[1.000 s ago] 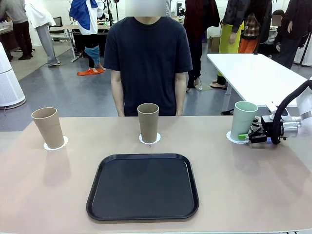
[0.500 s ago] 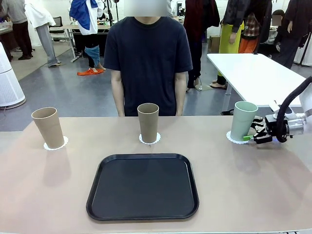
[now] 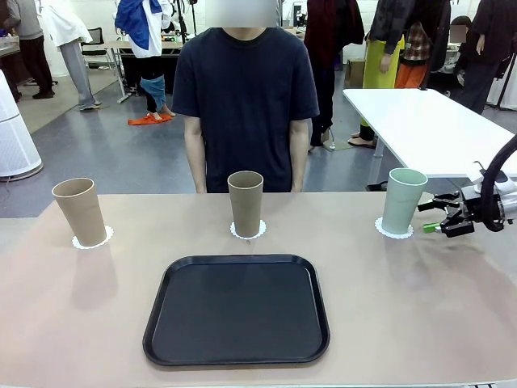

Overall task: Place coasters on the table and set cups on them.
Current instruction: Take one Reusable plastic cup from the Flat Tray and place it on a coaster set by the human.

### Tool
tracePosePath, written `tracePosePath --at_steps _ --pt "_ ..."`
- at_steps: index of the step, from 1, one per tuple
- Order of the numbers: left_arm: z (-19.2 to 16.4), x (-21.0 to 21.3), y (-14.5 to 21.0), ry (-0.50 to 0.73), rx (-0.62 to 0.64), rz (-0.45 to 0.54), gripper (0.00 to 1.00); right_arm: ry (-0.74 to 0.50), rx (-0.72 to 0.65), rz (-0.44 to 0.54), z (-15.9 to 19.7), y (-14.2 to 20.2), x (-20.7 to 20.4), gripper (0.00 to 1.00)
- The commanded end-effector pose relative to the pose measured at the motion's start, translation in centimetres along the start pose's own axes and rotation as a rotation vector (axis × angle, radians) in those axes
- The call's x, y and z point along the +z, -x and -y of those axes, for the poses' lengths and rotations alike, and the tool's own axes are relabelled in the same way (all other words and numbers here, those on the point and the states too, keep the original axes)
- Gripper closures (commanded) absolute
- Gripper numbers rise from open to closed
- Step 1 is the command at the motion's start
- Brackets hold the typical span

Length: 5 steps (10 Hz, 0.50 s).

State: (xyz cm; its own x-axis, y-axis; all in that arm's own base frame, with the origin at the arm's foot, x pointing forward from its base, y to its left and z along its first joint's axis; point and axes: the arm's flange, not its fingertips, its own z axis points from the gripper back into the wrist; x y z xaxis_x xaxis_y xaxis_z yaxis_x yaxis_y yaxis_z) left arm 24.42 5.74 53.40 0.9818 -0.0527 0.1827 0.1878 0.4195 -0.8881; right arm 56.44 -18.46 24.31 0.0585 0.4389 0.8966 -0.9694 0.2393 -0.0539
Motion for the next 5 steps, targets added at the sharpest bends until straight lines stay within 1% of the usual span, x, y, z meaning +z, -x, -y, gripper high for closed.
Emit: tracePosePath --at_steps 1,2,3,4,5 --pt "0.3 -0.1 0.0 0.005 0.013 0.011 0.0 0.039 -0.035 -0.096 -2.3 -3.0 0.4 0.0" --pt "0.3 -0.1 0.0 0.005 0.013 0.011 0.0 0.091 -0.065 -0.177 -4.0 -6.2 0.3 0.0" --pt "0.3 -0.1 0.0 0.005 0.013 0.011 0.0 0.173 -0.072 -0.24 -5.8 -9.0 -0.2 0.0" --pt "0.3 -0.1 0.0 0.005 0.013 0.011 0.0 0.318 -0.02 -0.385 -7.3 -12.0 -0.2 0.0" --pt "0.3 -0.1 0.0 0.005 0.013 0.011 0.0 0.414 0.074 -0.436 -8.8 -16.1 0.2 0.0"
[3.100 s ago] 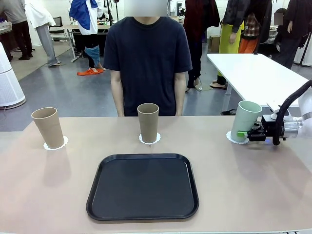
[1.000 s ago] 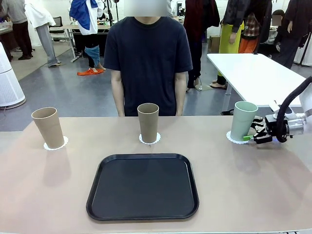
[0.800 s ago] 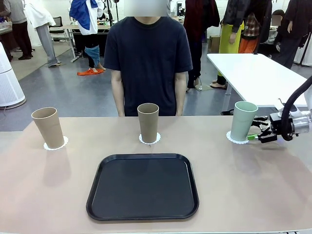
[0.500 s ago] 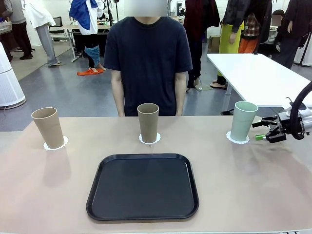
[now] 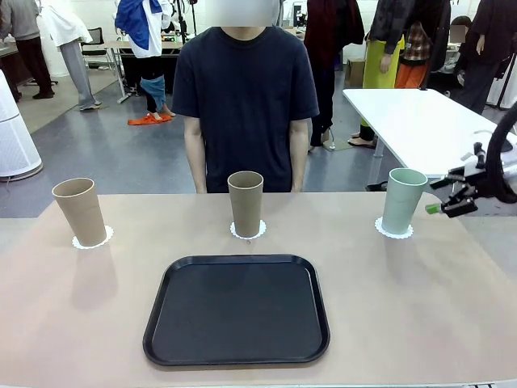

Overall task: Place coasters on the table and set cups on them.
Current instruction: Take one Reusable plastic cup from the Flat Tray and place it on a coaster set by the human.

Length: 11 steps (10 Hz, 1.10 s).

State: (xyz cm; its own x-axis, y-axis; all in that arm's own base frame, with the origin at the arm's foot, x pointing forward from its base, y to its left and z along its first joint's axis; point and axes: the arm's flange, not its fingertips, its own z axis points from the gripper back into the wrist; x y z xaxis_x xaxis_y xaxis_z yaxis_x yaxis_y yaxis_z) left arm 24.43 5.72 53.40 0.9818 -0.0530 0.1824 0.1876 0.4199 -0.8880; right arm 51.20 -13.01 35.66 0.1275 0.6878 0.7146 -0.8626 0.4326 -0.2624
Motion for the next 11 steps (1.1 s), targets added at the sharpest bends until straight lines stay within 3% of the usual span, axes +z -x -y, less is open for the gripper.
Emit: tracePosePath --at_steps 1,3,6,8,11 --pt "0.3 -0.1 0.0 0.005 0.013 0.011 0.0 0.188 0.059 -0.16 -3.9 -7.9 3.3 0.0" --pt "0.3 -0.1 0.0 0.005 0.013 0.011 0.0 0.3 0.016 -0.265 -5.2 -12.8 6.7 0.0" --pt "0.3 -0.1 0.0 0.005 0.013 0.011 0.0 0.257 -0.163 -0.431 -8.5 -18.8 9.0 0.0" --pt "0.3 -0.1 0.0 0.005 0.013 0.011 0.0 0.245 -0.247 -0.609 -8.9 -20.7 9.3 0.0" --pt "0.3 -0.1 0.0 0.005 0.013 0.011 0.0 0.152 -0.373 -0.75 -7.6 -20.8 10.2 0.0"
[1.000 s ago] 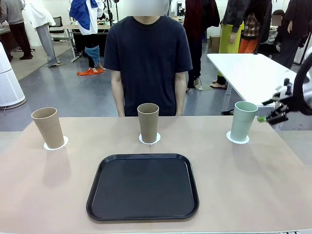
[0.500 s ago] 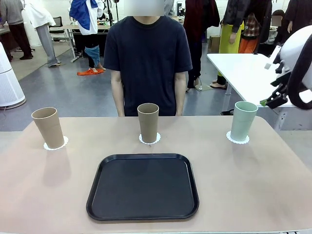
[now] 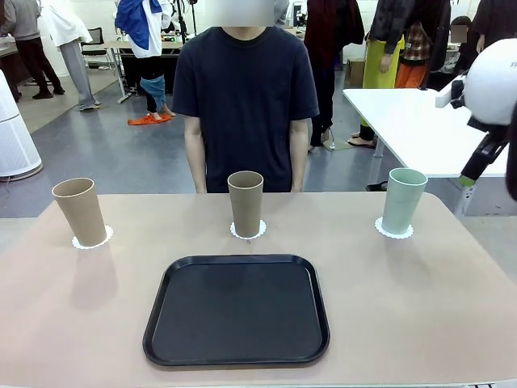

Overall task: Place coasters on the table and set cups on them.
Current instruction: Take one Reusable plastic cup from the Flat Tray and place it on a coaster set by the human.

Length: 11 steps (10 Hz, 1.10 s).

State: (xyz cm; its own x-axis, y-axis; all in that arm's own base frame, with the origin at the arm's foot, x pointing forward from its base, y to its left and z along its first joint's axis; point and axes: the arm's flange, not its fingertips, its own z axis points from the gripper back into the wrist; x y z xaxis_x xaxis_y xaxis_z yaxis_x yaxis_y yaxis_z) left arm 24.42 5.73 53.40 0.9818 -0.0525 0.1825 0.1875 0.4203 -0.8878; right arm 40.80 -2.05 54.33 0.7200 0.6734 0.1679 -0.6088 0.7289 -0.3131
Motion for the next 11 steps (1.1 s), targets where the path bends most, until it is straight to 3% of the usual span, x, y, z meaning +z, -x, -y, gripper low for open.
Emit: tracePosePath --at_steps 1,3,5,6,11 --pt "0.3 -0.1 0.0 0.006 0.013 0.011 0.0 -0.146 -0.024 -0.057 1.0 -1.3 0.2 0.0" --pt "0.3 -0.1 0.0 0.006 0.013 0.011 0.0 -0.23 0.02 -0.049 1.7 -1.0 -1.5 0.0" --pt "0.3 -0.1 0.0 0.006 0.013 0.011 0.0 -0.377 0.162 0.038 2.6 0.3 -4.7 0.0" --pt "0.3 -0.1 0.0 0.006 0.013 0.011 0.0 -0.226 0.03 -0.057 1.3 -0.7 -2.2 0.0" --pt "0.3 -0.1 0.0 0.006 0.013 0.011 0.0 -0.226 0.03 -0.057 1.3 -0.7 -2.2 0.0"
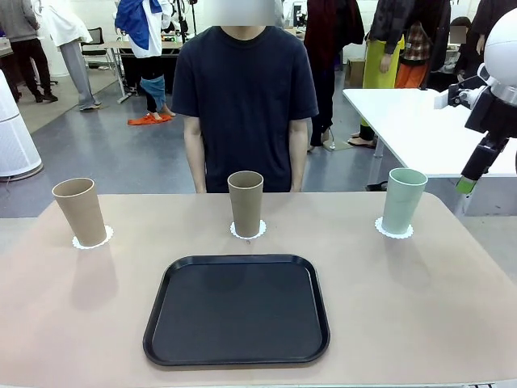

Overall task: Place coasters on the table and set cups on them.
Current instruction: Take one Reusable plastic cup from the Flat Tray and place it on a coaster set by the human.

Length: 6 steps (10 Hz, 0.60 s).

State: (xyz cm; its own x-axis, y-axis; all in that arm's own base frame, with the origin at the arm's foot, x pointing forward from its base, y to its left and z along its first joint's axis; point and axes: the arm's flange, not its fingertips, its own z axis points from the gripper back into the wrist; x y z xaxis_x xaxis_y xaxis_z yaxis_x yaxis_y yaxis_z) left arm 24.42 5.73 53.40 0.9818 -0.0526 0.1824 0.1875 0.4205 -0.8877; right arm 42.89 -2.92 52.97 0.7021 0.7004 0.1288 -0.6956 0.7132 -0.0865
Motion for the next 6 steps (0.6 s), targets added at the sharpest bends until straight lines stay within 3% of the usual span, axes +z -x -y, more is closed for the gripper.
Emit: tracePosePath --at_steps 1,6 --pt "0.29 -0.09 -0.05 0.006 0.013 0.011 0.0 0.014 -0.012 -0.024 -0.19 -0.07 -0.17 0.0" --pt "0.29 -0.09 -0.05 0.006 0.013 0.011 0.0 0.014 -0.012 -0.024 -0.19 -0.07 -0.17 0.0"
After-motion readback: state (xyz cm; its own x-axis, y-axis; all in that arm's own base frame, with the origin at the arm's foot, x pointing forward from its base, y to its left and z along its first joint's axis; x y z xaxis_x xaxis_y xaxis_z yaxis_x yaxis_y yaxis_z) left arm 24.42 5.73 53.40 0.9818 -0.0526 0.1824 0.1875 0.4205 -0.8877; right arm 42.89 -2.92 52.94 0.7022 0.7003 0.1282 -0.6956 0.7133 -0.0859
